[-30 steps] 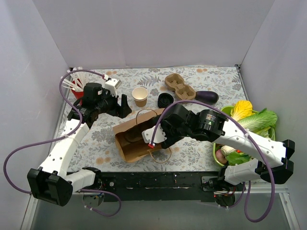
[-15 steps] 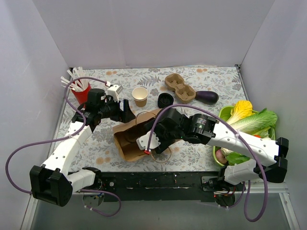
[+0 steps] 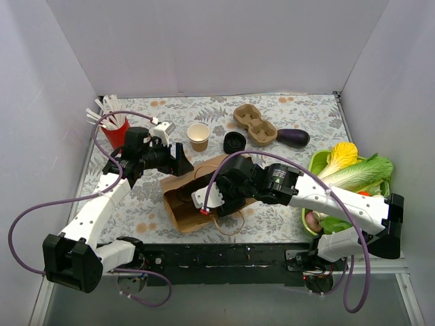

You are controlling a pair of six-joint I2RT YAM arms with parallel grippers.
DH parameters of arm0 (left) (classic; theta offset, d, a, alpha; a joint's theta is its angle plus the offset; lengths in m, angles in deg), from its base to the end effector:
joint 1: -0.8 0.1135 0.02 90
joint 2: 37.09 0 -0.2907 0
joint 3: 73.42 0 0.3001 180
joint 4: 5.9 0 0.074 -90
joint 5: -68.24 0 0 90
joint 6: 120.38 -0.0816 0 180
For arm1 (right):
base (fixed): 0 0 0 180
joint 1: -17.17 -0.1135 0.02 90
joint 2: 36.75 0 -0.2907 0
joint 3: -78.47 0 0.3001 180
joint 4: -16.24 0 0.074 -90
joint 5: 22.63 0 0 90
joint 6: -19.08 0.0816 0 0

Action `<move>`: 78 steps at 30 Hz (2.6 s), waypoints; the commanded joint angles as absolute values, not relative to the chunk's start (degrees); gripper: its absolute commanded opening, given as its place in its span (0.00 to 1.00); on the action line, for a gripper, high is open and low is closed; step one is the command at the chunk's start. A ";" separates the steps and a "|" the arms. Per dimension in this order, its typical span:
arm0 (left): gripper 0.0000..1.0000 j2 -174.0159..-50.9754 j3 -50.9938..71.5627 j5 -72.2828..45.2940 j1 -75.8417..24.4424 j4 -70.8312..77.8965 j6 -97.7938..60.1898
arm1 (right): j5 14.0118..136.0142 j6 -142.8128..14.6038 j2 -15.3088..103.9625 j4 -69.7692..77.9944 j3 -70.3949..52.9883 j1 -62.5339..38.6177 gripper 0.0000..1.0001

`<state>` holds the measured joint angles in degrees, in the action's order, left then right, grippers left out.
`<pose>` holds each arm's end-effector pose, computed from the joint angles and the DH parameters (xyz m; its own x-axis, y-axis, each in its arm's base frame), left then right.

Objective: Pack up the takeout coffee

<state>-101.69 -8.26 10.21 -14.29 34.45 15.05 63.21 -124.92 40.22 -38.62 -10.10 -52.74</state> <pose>0.2837 -0.1212 0.2874 -0.8708 -0.3911 -0.2978 -0.0095 0.6192 -0.7852 0.1298 0.3376 0.3506 0.6047 -0.6956 -0.3878 -0.7303 -0.2902 -0.6184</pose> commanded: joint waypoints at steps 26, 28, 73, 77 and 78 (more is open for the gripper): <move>0.75 -103.45 -8.36 12.17 -12.82 33.15 14.18 | 65.09 -130.16 43.23 -27.55 -3.47 -43.48 0.01; 0.75 -103.62 -8.27 12.17 -12.74 33.23 14.00 | 65.61 -130.68 43.84 -27.37 -3.56 -43.21 0.01; 0.76 -104.85 -10.12 14.98 -10.19 34.46 8.99 | 74.49 -135.87 61.15 -32.99 -7.78 -34.43 0.01; 0.76 -105.29 -9.50 14.54 -9.57 34.90 8.73 | 75.10 -136.92 63.35 -35.45 -9.27 -33.98 0.01; 0.76 -105.38 -9.41 14.63 -9.48 34.90 8.64 | 75.98 -137.53 64.14 -36.59 -9.97 -33.90 0.01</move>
